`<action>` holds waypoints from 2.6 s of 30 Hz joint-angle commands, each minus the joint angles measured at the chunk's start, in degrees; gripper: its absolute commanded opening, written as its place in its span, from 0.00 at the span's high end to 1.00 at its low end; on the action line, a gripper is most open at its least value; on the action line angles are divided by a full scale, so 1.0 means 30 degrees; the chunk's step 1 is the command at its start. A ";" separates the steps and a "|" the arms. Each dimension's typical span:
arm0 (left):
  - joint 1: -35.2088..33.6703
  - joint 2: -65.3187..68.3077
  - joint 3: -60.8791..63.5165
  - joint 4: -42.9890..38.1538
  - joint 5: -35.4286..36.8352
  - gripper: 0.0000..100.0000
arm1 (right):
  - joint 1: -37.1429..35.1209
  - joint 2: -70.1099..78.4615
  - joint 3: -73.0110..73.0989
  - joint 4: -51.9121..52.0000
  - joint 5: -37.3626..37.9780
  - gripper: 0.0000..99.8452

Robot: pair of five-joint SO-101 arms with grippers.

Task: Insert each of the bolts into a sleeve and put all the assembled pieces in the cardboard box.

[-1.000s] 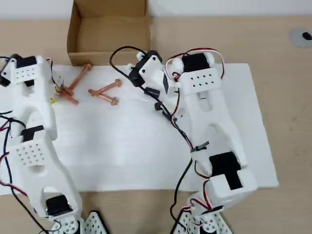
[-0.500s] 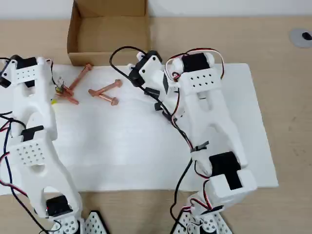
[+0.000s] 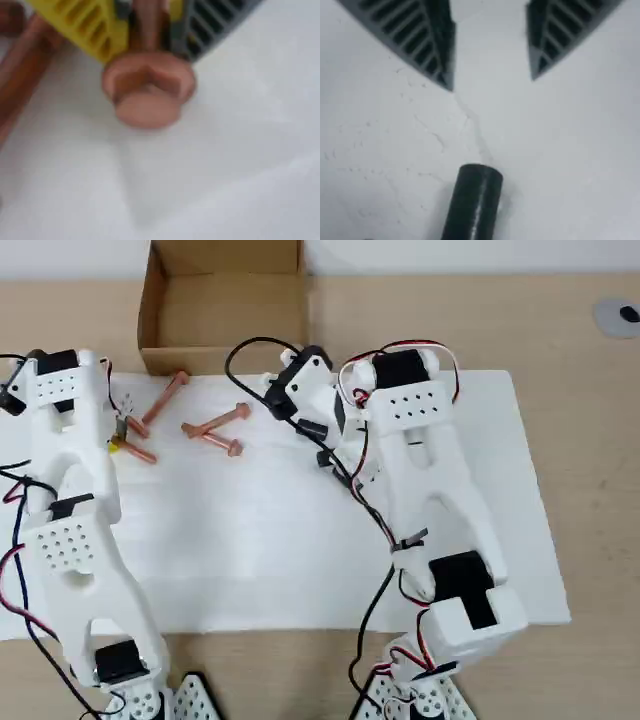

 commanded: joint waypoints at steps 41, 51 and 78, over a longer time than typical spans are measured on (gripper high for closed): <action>0.1026 -2.6388 1.9311 -0.4015 -0.7414 0.99 | -0.1802 1.4549 -1.8505 0.1700 0.5802 0.85; 0.0996 -3.5355 2.6813 -0.7824 -0.7326 0.99 | -0.1744 1.5018 -1.8535 0.1612 0.6212 0.77; 0.0967 -4.7810 3.2967 -0.6974 -0.9260 0.99 | -0.1802 1.7773 -1.8593 0.1670 0.7531 0.79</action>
